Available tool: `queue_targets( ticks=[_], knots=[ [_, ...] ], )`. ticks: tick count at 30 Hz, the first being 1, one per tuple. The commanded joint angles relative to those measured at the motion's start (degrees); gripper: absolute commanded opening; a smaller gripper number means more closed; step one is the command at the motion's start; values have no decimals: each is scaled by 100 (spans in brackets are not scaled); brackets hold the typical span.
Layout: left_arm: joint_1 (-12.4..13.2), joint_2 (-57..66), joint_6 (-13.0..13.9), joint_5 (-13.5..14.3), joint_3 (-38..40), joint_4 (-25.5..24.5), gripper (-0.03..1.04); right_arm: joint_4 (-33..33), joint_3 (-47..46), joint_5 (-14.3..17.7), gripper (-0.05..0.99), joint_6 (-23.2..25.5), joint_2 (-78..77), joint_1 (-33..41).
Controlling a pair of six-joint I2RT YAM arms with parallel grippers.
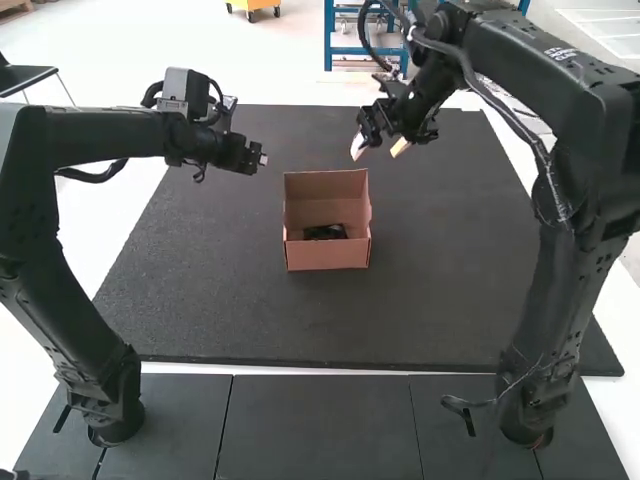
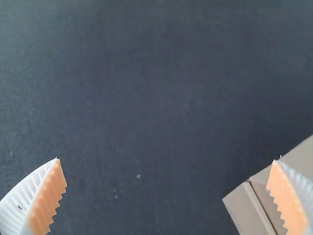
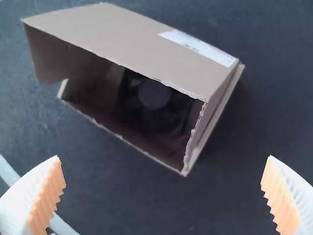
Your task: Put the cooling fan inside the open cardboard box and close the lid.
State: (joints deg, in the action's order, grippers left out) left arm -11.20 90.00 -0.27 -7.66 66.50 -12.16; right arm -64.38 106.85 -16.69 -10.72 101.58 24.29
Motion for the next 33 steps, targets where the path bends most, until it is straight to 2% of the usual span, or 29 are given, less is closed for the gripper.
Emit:
queue_targets(
  ticks=[1,15,25,33],
  knots=[
    [-93,115,-113,37,337,39,97,66,-85,-98,91,88,-420,-4],
    [-752,299,-113,-43,557,-304,97,628,-753,-151,91,571,-1510,49],
    [-822,264,-96,-69,522,-498,97,839,-788,-159,91,782,-1589,5],
    [-822,299,-25,-280,197,-673,97,989,-797,-168,91,879,-1554,40]
  ],
)
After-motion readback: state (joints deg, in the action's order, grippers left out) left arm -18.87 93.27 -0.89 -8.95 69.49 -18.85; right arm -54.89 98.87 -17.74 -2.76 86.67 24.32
